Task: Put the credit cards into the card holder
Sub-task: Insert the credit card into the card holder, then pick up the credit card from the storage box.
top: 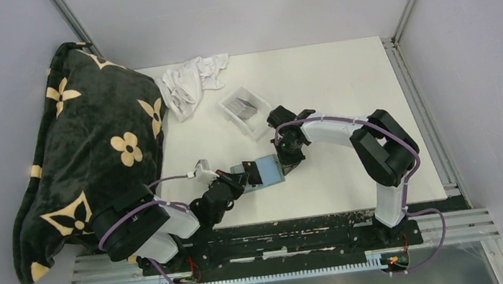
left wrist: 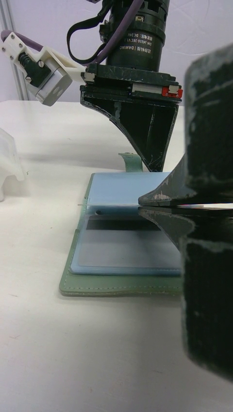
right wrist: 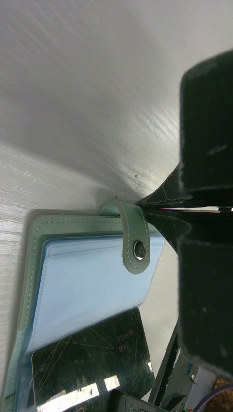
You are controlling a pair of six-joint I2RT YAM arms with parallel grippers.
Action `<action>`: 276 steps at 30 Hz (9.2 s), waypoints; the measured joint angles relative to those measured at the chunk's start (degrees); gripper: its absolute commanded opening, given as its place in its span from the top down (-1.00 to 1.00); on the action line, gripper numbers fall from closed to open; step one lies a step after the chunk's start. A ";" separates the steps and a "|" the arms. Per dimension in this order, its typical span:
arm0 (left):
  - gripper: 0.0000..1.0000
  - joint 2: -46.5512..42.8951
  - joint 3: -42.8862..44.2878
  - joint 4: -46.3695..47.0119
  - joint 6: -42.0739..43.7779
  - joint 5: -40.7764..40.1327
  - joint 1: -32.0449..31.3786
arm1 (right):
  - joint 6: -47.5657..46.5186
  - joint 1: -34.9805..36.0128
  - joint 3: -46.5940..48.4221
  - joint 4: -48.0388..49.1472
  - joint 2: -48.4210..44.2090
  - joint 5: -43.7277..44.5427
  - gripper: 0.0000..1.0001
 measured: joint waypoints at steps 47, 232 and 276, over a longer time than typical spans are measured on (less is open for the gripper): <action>0.94 9.60 -0.63 10.49 -2.73 -0.28 -0.96 | -0.33 0.04 0.31 -0.31 0.33 -0.24 0.98; -0.84 2.38 47.71 -51.01 32.54 27.36 32.96 | -20.26 -6.69 49.11 -8.33 9.33 7.08 0.98; 0.94 7.08 24.57 6.34 9.92 92.65 35.85 | 5.73 -8.96 6.93 11.65 -12.26 -35.69 0.84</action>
